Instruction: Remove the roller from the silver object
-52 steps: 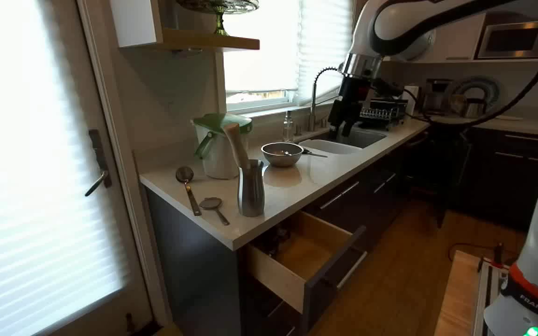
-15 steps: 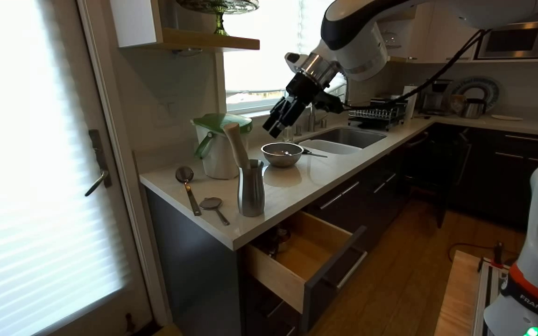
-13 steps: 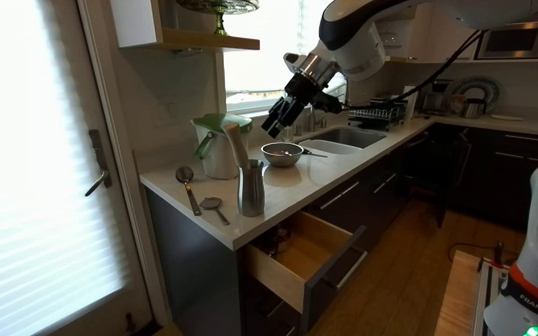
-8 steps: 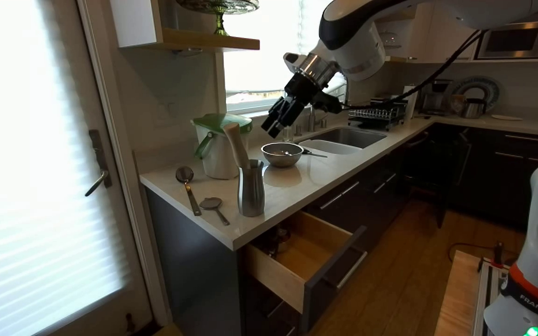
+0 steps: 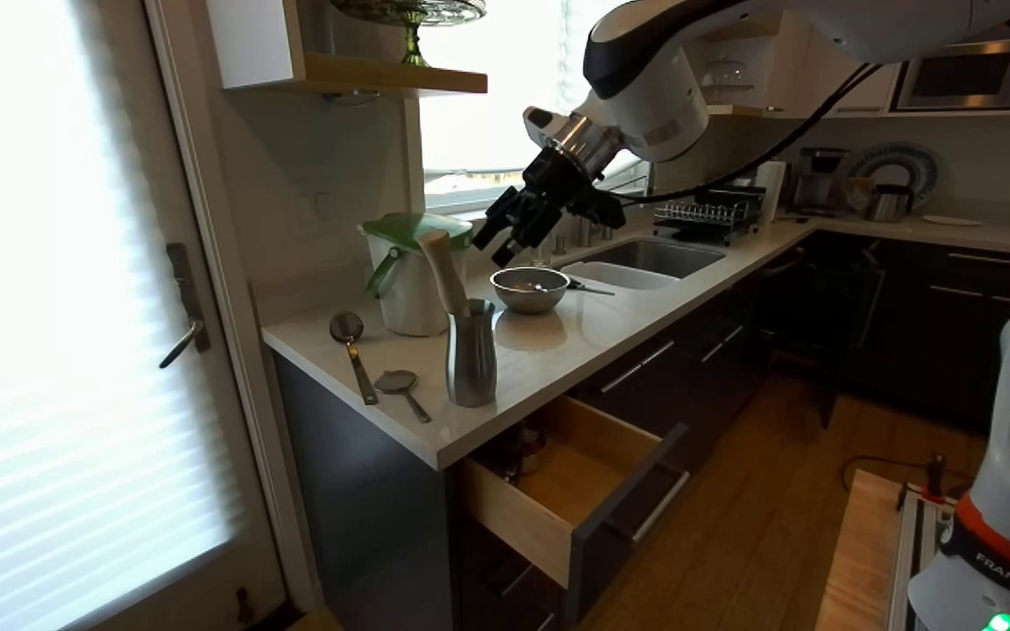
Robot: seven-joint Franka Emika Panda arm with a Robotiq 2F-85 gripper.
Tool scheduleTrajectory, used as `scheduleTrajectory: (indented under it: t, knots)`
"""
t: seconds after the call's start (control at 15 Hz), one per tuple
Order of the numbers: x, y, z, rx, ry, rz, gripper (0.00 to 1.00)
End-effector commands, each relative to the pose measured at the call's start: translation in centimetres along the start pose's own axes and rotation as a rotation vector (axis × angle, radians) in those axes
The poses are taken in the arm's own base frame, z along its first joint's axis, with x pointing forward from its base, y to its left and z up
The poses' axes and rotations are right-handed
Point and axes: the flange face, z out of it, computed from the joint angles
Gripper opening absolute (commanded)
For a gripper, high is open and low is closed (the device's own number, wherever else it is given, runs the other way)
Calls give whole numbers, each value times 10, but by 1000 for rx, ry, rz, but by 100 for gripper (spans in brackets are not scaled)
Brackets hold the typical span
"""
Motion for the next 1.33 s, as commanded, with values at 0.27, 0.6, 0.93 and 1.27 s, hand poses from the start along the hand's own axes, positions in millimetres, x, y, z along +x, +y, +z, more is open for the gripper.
scheduleTrajectory:
  t: [0.27, 0.6, 0.93, 1.27]
  knots:
    - [-15, 30, 22, 21, 79, -53, 100]
    - [-15, 39, 40, 32, 72, -88, 100]
    - [-19, 46, 54, 36, 67, -109, 100]
    - [-21, 51, 64, 39, 67, -120, 100]
